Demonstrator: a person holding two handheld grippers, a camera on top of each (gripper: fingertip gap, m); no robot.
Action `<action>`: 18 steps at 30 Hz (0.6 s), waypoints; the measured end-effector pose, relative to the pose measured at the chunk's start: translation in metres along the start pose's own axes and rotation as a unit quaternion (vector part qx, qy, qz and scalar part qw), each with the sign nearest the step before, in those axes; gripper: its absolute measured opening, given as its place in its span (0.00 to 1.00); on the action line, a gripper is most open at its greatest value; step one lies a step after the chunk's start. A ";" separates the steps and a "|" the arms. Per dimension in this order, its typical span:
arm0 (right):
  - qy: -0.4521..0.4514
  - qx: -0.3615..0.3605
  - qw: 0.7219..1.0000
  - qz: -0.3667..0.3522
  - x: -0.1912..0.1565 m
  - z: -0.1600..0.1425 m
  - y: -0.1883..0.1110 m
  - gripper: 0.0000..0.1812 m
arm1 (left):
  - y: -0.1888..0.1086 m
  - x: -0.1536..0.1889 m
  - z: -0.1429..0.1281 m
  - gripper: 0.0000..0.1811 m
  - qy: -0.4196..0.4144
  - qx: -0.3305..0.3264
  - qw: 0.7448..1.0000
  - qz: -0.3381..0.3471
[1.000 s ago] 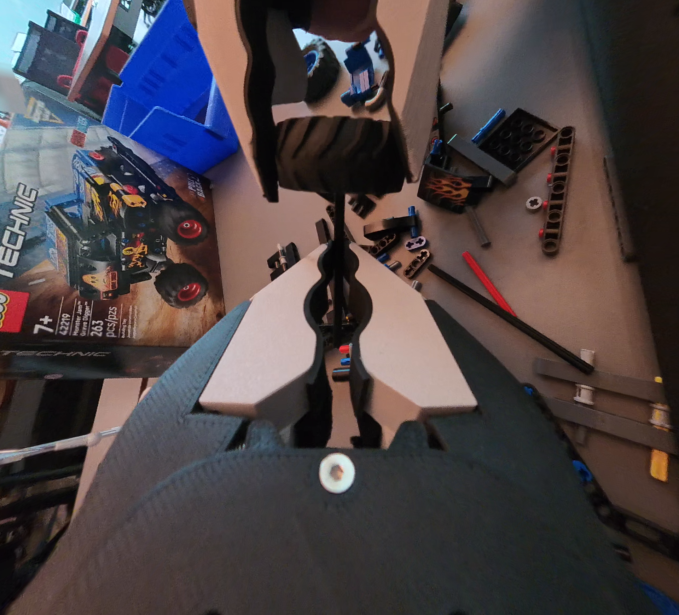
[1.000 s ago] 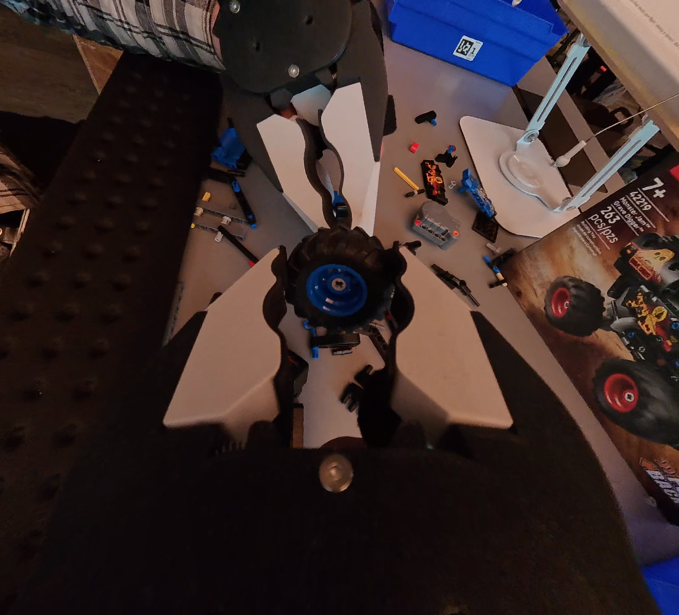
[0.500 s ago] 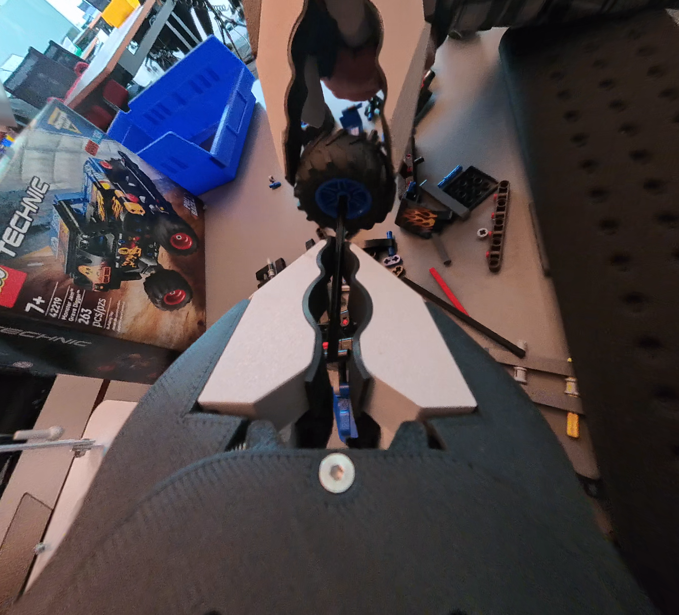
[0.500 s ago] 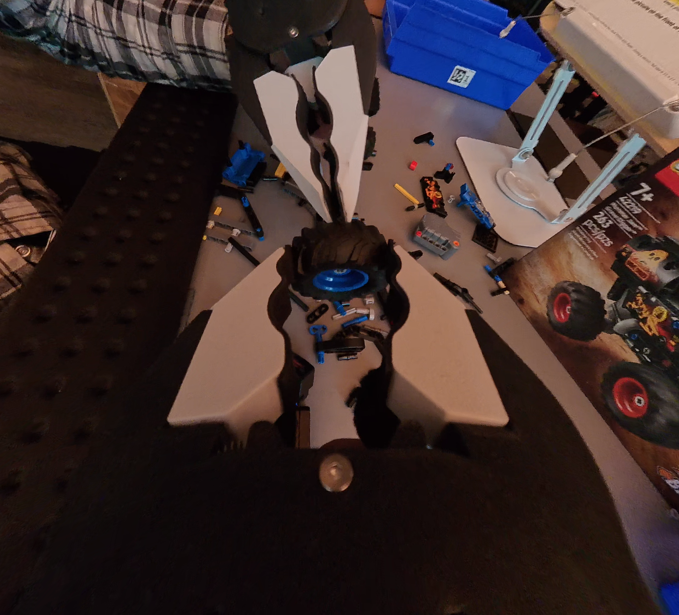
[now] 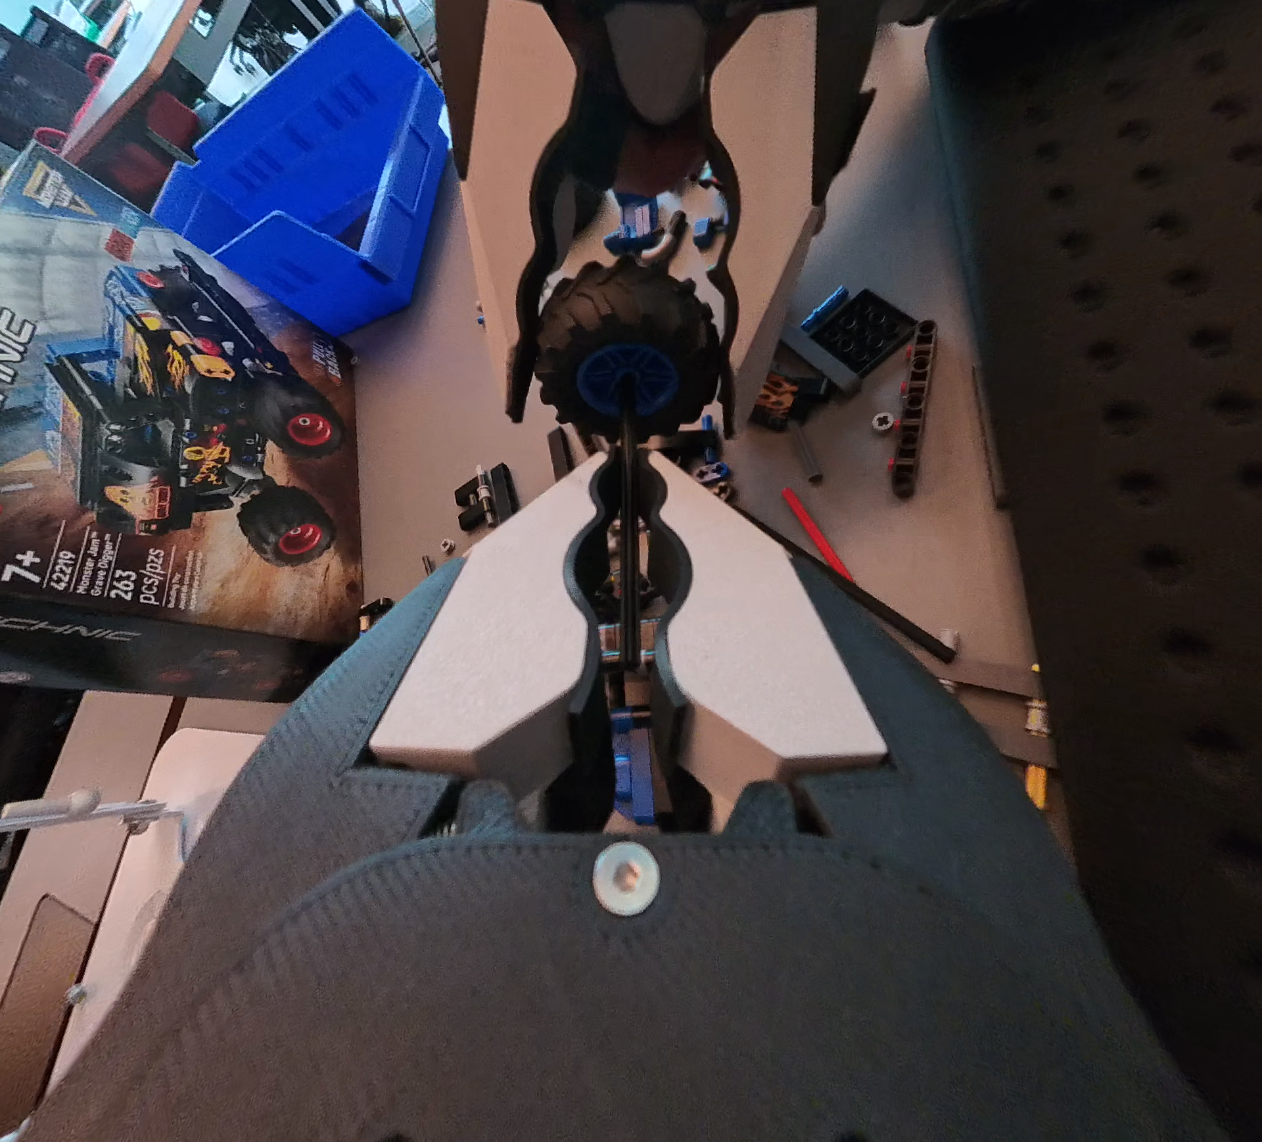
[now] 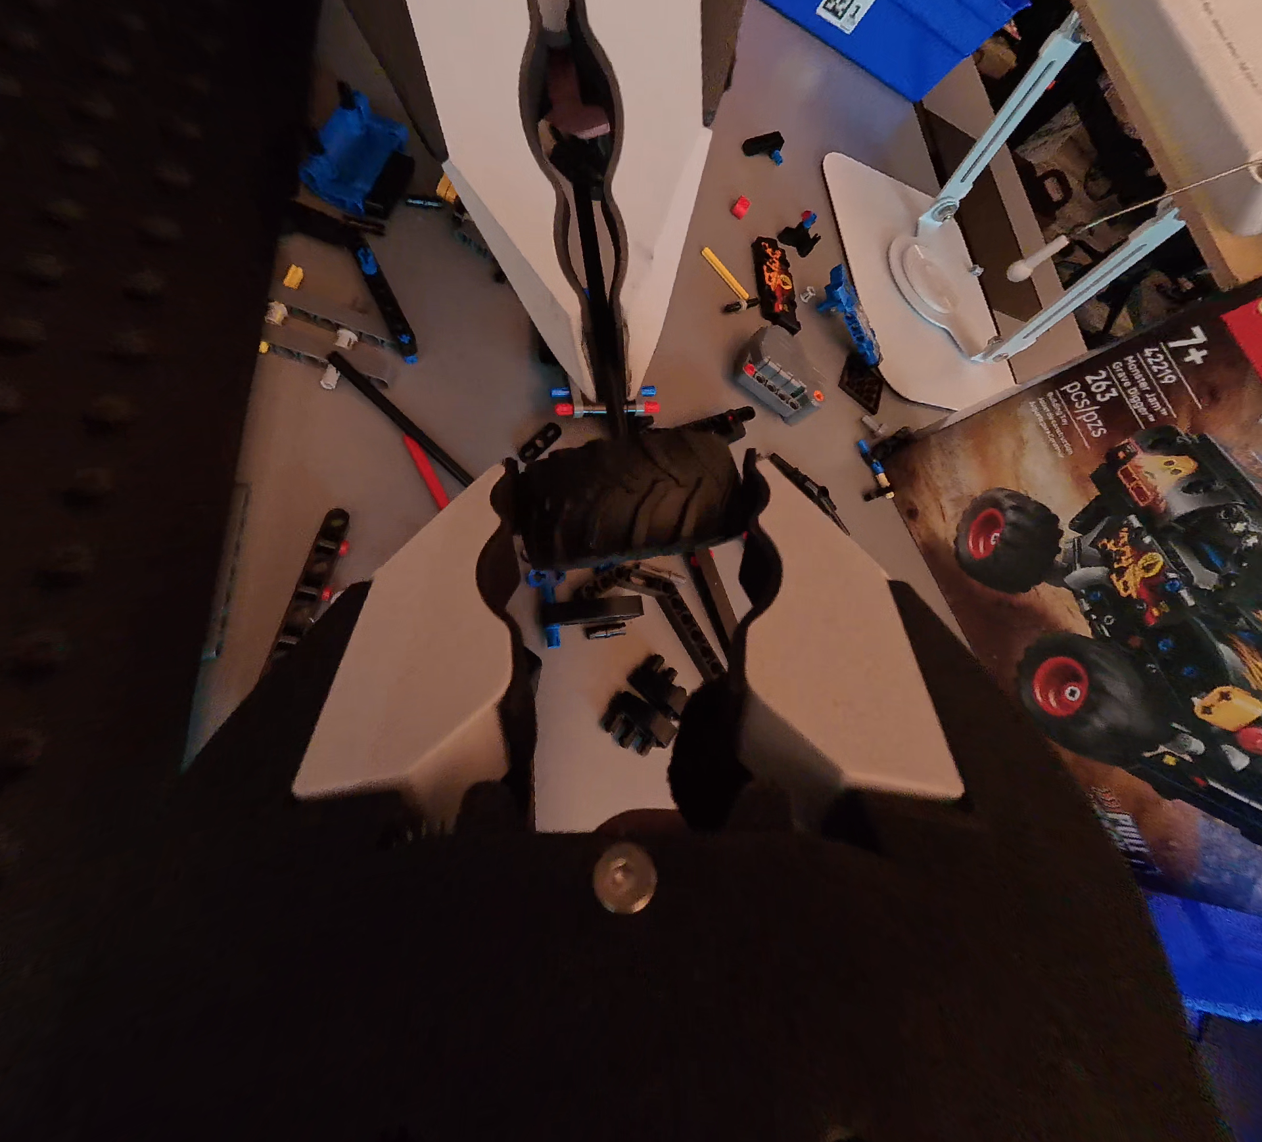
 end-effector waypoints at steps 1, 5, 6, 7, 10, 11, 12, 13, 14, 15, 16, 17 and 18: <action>-0.007 -0.007 1.000 0.001 -0.001 0.000 0.001 0.34 | 0.001 0.001 -0.001 0.01 0.005 -0.008 1.000 0.001; -0.010 -0.007 1.000 -0.003 -0.002 -0.001 0.003 0.33 | 0.002 0.001 -0.003 0.00 0.004 -0.007 1.000 0.007; -0.010 -0.004 1.000 -0.007 -0.001 0.000 0.003 0.33 | 0.002 0.000 -0.003 0.00 0.002 -0.003 1.000 0.009; -0.006 -0.002 1.000 -0.004 -0.002 0.000 0.004 0.32 | 0.002 0.001 -0.004 0.00 -0.001 -0.002 1.000 0.005; -0.005 -0.007 1.000 0.004 -0.005 -0.002 0.009 0.32 | 0.007 0.003 -0.010 0.00 0.002 -0.018 1.000 0.002; -0.003 -0.003 1.000 0.006 -0.006 -0.001 0.009 0.32 | 0.007 0.003 -0.011 0.00 0.000 -0.019 1.000 -0.002; -0.002 -0.001 1.000 0.006 -0.007 -0.001 0.010 0.32 | 0.007 0.003 -0.012 0.00 0.000 -0.020 1.000 -0.003; -0.007 -0.006 1.000 0.005 -0.007 -0.002 0.011 0.32 | 0.008 0.003 -0.013 0.00 0.002 -0.023 1.000 -0.001; -0.016 -0.011 1.000 0.002 -0.008 -0.002 0.012 0.32 | 0.009 0.004 -0.013 0.00 0.007 -0.029 1.000 0.000; -0.019 -0.013 1.000 0.005 -0.010 -0.003 0.012 0.32 | 0.009 0.005 -0.014 0.00 0.010 -0.031 0.999 -0.002; -0.011 -0.006 1.000 0.011 -0.010 -0.004 0.012 0.32 | 0.008 0.006 -0.014 0.01 0.009 -0.024 1.000 -0.003; -0.002 0.005 1.000 0.017 -0.009 -0.004 0.011 0.32 | 0.006 0.007 -0.013 0.01 0.006 -0.013 1.000 -0.003; 0.003 0.014 1.000 0.021 -0.008 -0.003 0.009 0.32 | 0.004 0.007 -0.012 0.01 0.006 -0.006 1.000 -0.003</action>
Point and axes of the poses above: each gripper's, where its closed fingertips meet, y out along the fingers, z out of its top, x = y × z across the jaws, the point moved 7 cm from there along -y, back along the fingers, and after that the axes turned 12 degrees about -z, right-handed, at the moved point
